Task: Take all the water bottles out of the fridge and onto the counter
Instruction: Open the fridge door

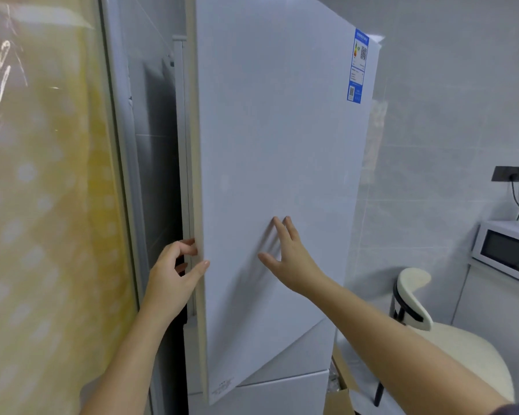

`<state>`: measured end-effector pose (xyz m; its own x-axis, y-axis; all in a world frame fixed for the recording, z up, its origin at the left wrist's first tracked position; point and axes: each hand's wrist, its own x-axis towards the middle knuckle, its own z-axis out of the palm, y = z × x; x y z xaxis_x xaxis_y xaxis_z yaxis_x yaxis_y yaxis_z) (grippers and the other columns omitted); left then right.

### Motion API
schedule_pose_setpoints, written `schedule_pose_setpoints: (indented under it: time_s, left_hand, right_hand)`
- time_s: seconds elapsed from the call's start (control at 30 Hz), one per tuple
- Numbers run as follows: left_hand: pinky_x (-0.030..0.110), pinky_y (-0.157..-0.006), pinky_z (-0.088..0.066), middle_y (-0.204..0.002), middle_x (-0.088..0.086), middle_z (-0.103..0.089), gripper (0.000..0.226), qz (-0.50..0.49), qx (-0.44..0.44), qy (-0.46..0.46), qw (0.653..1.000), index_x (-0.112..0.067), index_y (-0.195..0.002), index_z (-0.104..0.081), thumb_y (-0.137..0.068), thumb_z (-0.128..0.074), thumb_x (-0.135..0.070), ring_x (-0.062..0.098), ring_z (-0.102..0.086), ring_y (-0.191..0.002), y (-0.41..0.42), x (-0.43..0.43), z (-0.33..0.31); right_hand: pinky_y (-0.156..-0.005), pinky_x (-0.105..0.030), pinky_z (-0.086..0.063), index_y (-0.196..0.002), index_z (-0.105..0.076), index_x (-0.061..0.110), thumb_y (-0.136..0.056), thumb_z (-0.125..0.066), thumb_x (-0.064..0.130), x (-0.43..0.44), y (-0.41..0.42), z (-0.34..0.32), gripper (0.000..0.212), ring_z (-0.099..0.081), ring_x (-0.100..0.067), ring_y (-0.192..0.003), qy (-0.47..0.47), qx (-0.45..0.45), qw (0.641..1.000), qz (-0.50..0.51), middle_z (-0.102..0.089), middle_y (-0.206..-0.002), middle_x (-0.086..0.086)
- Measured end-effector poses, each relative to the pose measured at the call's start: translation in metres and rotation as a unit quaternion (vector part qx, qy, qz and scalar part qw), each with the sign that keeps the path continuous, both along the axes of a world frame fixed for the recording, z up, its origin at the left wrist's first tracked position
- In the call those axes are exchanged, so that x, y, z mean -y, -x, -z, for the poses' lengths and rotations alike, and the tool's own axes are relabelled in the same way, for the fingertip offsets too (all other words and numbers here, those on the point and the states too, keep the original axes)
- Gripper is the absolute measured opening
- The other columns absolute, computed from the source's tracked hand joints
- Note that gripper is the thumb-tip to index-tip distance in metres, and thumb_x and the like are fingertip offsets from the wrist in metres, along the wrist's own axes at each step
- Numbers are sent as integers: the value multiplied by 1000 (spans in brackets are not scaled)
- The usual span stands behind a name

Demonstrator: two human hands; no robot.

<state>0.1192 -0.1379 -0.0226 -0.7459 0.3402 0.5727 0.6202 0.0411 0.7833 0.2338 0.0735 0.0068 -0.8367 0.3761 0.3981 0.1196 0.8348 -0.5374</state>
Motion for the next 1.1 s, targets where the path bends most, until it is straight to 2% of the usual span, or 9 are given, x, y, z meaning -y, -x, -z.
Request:
schedule_pose_setpoints:
  time_s: [0.1,0.2,0.33,0.43,0.57,0.67,0.8,0.97,1.1]
  left_hand:
    - [29,-96,-43,-123,-20,-55,16,39,-23,-1,999,-24,-87,-58,-85,-73,-20,-1,-54,-113,-9,2,0]
    - [22,-93,-44,-125,-25,-53,13,85,-23,5,996,-27,-89,-60,-85,-72,-26,-7,-54,-112,-19,3,0]
    - [20,-86,-48,-107,-34,-55,24,109,-20,3,994,-42,-97,-56,-79,-72,-41,-10,-55,-103,-40,-2,1]
    - [22,-85,-48,-108,-27,-56,27,126,-17,4,992,-57,-92,-55,-74,-74,-48,-5,-56,-103,-56,-5,1]
    - [32,-90,-51,-110,-21,-56,25,162,-31,13,986,-51,-85,-62,-79,-76,-31,5,-60,-103,-64,-8,-4]
    - [25,-89,-50,-109,-23,-57,26,192,-58,11,980,-46,-85,-67,-82,-75,-21,6,-62,-102,-67,-8,-5]
    - [20,-93,-47,-118,-19,-61,43,237,-71,26,968,-47,-87,-69,-87,-68,-4,3,-61,-108,-65,-9,-3]
    - [16,-101,-31,-124,-37,-51,49,191,-78,115,972,-54,-112,-52,-96,-55,-8,-8,-45,-116,-47,-12,2]
    - [23,-111,-24,-144,-20,-36,51,179,-120,238,947,-35,-140,-41,-98,-54,-11,4,-30,-139,-39,-21,11]
  right_hand:
    - [-110,-21,-14,-156,4,32,-91,-61,51,11,-11,15,94,1,-8,-151,54,-17,998,-27,19,-163,11]
    - [-111,-21,-10,-155,10,34,-79,-62,69,20,-23,23,111,9,-4,-149,86,-15,995,-41,23,-161,14]
    - [-113,-24,-6,-154,15,35,-60,-56,88,37,-37,28,129,18,2,-146,103,-53,993,-35,22,-162,12]
    - [-112,-22,-2,-154,17,33,-58,-57,88,42,-50,29,133,22,3,-145,106,-61,992,-23,22,-162,11]
    - [-113,-22,-1,-154,16,32,-61,-59,85,35,-73,29,132,20,2,-146,92,-46,995,-21,20,-163,11]
    - [-112,-20,1,-153,22,30,-63,-65,79,36,-84,33,134,23,2,-144,69,-23,997,-26,25,-161,12]
    - [-113,-19,2,-151,25,26,-71,-69,65,38,-96,35,129,24,2,-144,55,-26,998,-22,27,-158,17]
    - [-117,-22,-1,-152,23,26,-74,-63,64,41,-114,35,122,17,0,-147,39,-26,999,-14,22,-160,17]
    - [-122,-30,-3,-152,22,29,-76,-65,61,36,-128,33,119,12,1,-148,55,-21,998,-24,20,-161,18]
